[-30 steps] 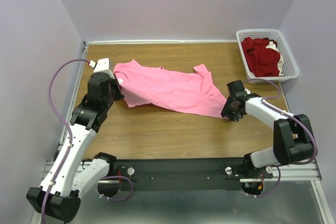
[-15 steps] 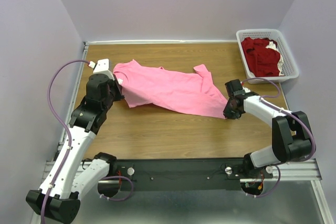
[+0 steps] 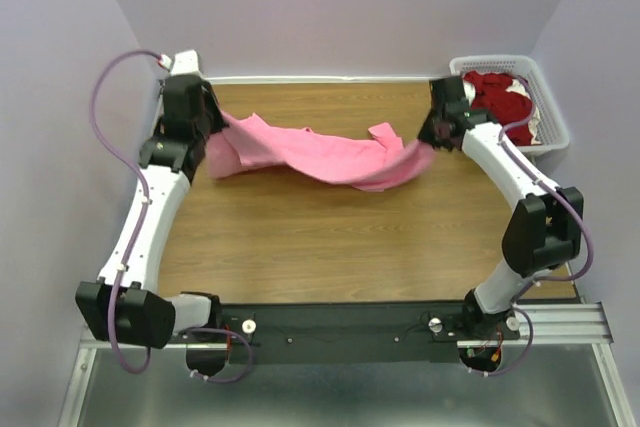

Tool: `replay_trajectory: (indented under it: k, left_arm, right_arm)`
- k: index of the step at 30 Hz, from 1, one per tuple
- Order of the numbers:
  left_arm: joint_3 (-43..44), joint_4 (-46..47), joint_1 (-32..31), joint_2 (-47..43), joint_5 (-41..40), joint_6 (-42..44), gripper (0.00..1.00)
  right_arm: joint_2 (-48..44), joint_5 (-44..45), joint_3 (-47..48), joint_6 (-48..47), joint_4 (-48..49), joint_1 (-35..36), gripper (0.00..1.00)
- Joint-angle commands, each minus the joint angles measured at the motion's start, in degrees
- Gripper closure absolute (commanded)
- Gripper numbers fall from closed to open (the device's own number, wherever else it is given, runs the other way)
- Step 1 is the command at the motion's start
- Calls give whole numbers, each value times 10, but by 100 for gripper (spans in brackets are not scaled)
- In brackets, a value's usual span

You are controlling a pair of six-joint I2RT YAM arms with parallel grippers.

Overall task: Fold and stack the t-shirts
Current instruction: Flatten the tshirt out

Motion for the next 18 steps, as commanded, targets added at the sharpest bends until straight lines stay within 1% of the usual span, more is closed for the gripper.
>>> replay_trajectory:
  k: [1,2,3,4,5,7,8,9,10,11,13,14,15,17,18]
  left_arm:
    - [165,32,41,45,-14,10,100]
    - [247,24,48,69,-13,9,100]
    - [290,15,55,79,-13,7,100]
    - [332,3,65,87,-19,7,100]
    - [400,0,68,90,-24,8,100]
    - [459,1,74,91,-34,20,100]
    - [502,3,77,81,-47,30,100]
    - [515,9,77,71,-53,35,100]
    - [523,28,77,59,-58,39,100]
    - [524,40,77,29,-63,47,100]
    - [513,80,77,-7,-79,57,100]
    - [504,90,77,-23,-85,61,100]
    - [504,97,77,-54,-93,68,100]
    - [512,107,77,-79,-96,74,100]
    - [515,110,77,-103,-92,79,100]
  right_arm:
    - [25,32,207,-60,-8,0,99]
    - [33,40,261,-70,-17,0,99]
    - [38,45,307,-94,-24,0,99]
    - [44,57,390,-106,-30,0,99]
    - [42,63,423,-120,-30,0,99]
    - [26,88,480,-155,-29,0,99]
    - [15,94,516,-176,-28,0,99]
    - [6,99,531,-186,-28,0,99]
    - [-21,102,539,-197,-25,0,99]
    - [-37,102,537,-215,-22,0,99]
    - [-77,104,520,-227,-10,0,99]
    - [-117,102,506,-233,-4,0,99]
    - [-141,100,478,-241,2,0,99]
    - [-181,82,451,-248,21,0,99]
    - [-220,75,435,-256,25,0,99]
